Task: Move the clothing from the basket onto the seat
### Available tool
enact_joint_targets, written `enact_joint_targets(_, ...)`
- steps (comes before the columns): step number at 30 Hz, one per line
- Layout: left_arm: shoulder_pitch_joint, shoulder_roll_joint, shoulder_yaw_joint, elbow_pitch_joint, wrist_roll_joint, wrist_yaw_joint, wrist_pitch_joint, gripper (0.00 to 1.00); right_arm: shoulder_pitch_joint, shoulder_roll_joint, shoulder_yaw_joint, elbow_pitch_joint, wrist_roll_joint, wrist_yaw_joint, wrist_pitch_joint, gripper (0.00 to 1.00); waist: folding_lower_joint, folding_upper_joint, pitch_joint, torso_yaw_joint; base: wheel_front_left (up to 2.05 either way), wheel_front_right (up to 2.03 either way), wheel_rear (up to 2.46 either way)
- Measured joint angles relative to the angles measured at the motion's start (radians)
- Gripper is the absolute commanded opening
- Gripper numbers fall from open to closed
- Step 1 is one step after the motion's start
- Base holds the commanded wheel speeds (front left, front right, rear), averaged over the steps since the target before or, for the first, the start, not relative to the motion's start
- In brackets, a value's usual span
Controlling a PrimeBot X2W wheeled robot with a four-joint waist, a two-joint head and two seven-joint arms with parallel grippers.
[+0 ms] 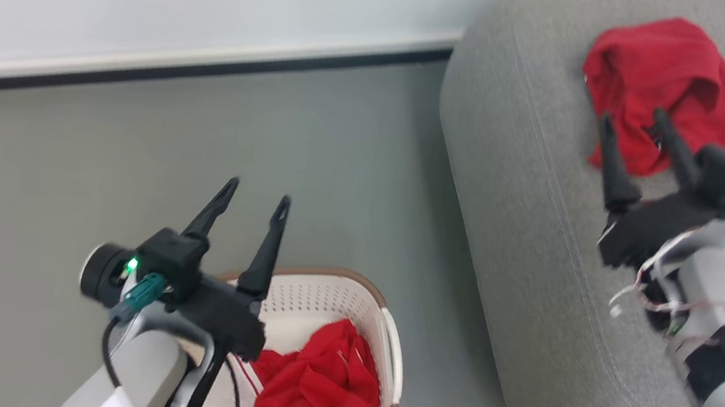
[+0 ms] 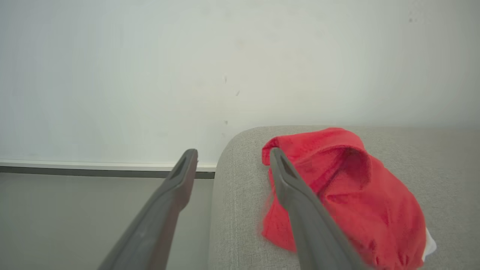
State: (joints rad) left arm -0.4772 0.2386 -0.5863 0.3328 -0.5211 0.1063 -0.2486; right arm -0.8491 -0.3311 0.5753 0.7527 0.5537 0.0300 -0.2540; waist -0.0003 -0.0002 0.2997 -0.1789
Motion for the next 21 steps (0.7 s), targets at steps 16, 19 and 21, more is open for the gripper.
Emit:
enact_joint_targets(16,0.296,0.039,0.181,0.006,-0.048,0.017,-0.001,1.0,0.386,0.066,-0.018,-0.25,-0.02,-0.112,0.0,1.0,0.0,0.0,-0.223,0.105,0.0,0.0,0.0)
enact_joint_targets(19,0.358,0.042,0.218,-0.027,-0.046,0.018,-0.001,1.0,0.462,0.061,-0.019,-0.315,-0.054,-0.133,0.0,1.0,-0.0001,0.0,-0.263,0.116,0.0,0.0,0.0)
enact_joint_targets(21,0.396,0.041,0.249,-0.05,-0.038,0.018,-0.001,1.0,0.516,0.056,-0.023,-0.36,-0.063,-0.14,0.0,1.0,0.0,0.0,-0.285,0.123,0.0,0.0,0.0)
